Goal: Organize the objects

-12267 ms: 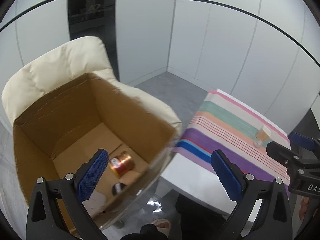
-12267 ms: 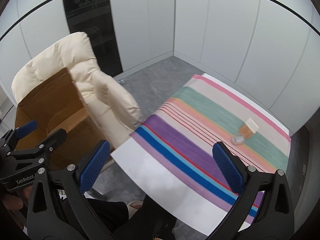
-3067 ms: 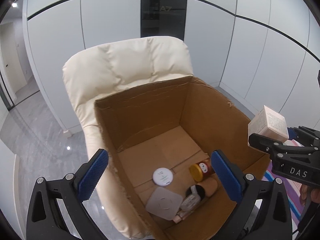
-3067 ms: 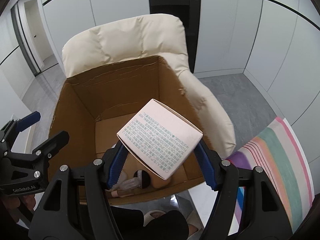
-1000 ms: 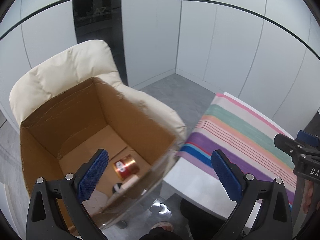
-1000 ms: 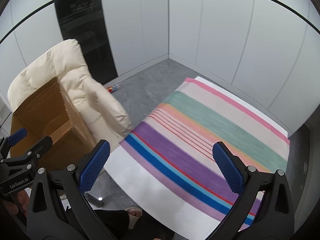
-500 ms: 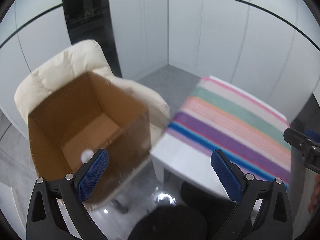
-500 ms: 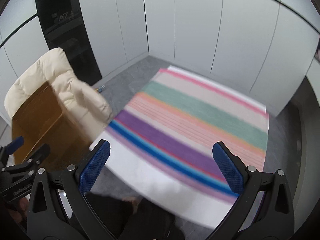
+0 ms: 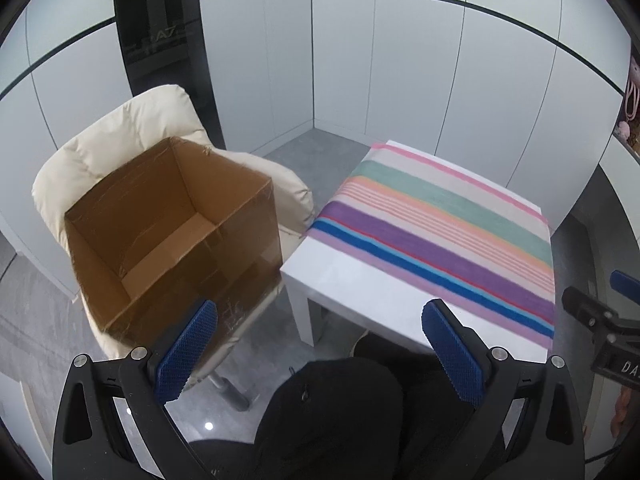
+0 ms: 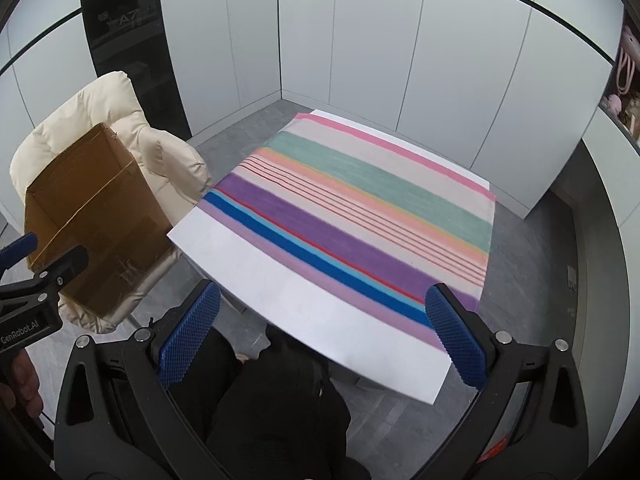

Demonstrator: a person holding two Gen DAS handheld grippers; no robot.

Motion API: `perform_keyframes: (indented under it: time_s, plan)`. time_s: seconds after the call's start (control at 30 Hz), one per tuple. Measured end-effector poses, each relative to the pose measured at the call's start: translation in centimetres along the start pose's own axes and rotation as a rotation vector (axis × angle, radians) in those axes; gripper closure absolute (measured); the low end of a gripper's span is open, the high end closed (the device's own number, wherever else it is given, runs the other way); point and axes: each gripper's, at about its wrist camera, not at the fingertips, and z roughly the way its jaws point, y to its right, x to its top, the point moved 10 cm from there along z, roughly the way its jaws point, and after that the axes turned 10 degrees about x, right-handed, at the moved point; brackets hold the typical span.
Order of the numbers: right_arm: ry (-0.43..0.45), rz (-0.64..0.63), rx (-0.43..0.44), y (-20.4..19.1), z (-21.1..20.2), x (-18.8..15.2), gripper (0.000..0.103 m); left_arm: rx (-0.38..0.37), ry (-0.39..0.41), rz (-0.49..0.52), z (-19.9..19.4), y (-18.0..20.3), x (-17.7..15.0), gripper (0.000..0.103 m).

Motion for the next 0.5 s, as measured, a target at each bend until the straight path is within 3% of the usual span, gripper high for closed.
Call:
perform_keyframes:
  time_s: [0.1,0.5]
  plan:
    - [0.005,0.016,0.004,0.0,-0.7,-0.8,0.000,-0.003,-0.026,0.004,0.2,0.3,-0.8,0.000]
    - [-0.005,0.016,0.031,-0.4,-0.3,-1.2,0.000,-0.007,0.000,0.032,-0.3,1.3,-1.3,0.000]
